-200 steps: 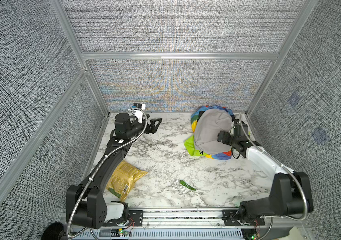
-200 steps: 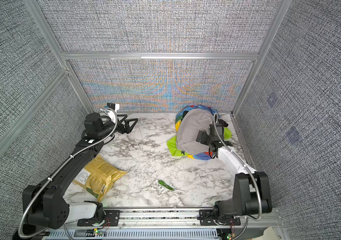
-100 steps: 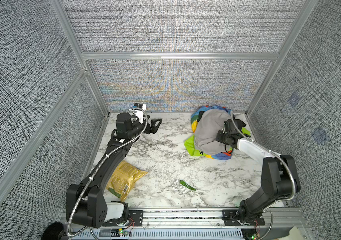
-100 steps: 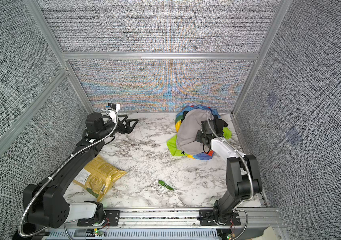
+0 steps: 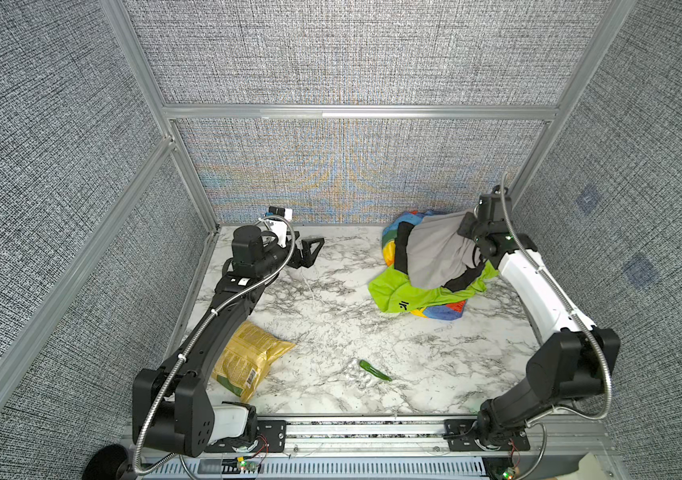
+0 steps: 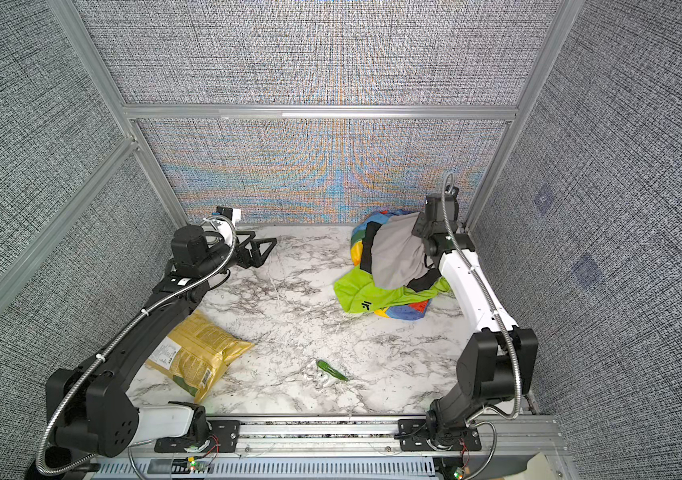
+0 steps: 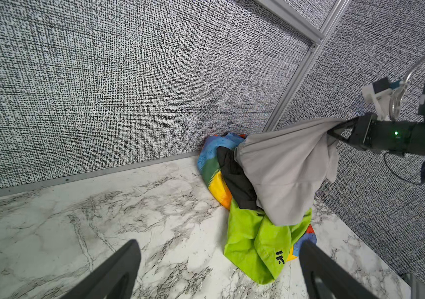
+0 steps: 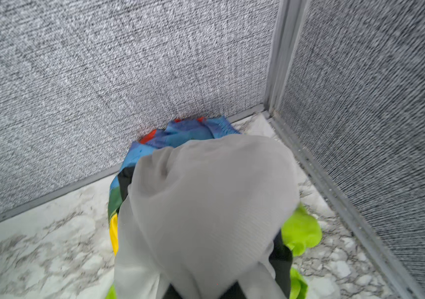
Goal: Pick out a specific cloth from the pile
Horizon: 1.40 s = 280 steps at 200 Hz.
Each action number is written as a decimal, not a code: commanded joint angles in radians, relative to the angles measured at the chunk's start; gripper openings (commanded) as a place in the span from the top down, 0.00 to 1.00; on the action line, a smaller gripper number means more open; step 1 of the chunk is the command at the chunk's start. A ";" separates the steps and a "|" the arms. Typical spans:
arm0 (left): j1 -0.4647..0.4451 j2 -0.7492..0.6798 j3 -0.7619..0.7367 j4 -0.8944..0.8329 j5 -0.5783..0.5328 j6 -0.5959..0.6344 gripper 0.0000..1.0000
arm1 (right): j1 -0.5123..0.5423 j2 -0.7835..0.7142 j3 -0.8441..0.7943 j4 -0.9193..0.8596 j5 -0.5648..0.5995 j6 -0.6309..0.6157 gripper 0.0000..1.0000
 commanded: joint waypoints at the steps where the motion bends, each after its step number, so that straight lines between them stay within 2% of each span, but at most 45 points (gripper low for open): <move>1: -0.002 -0.009 0.005 0.022 0.001 0.005 0.01 | -0.036 0.052 0.082 -0.057 0.071 -0.024 0.96; 28: -0.005 -0.008 0.005 0.023 0.002 0.004 0.01 | -0.059 0.111 0.088 -0.065 0.055 -0.024 0.96; 65: -0.009 -0.007 0.002 0.029 0.011 -0.003 0.01 | -0.060 0.156 -0.009 -0.025 -0.035 -0.005 0.96; 90: -0.011 -0.006 0.002 0.029 0.010 -0.001 0.01 | -0.061 0.186 -0.047 -0.022 -0.040 0.009 0.94; 112: -0.015 -0.002 0.004 0.024 0.007 0.005 0.01 | -0.058 0.164 -0.066 -0.025 -0.039 0.010 0.82; 153: -0.018 0.003 -0.001 0.030 0.010 0.014 0.01 | -0.051 -0.005 -0.189 0.029 -0.039 0.000 0.37; 171: -0.019 0.009 -0.004 0.032 0.008 0.020 0.01 | -0.040 -0.087 -0.263 0.054 -0.065 -0.010 0.28; 206: -0.020 0.012 0.000 0.026 0.010 0.023 0.01 | 0.025 -0.232 -0.391 0.095 -0.121 -0.035 0.26; 229: -0.023 0.012 0.005 0.020 0.014 0.020 0.01 | 0.110 -0.302 -0.461 0.098 -0.120 -0.018 0.26; 280: -0.023 -0.007 -0.001 0.026 0.003 0.018 0.01 | 0.321 -0.351 -0.572 0.104 -0.112 0.083 0.26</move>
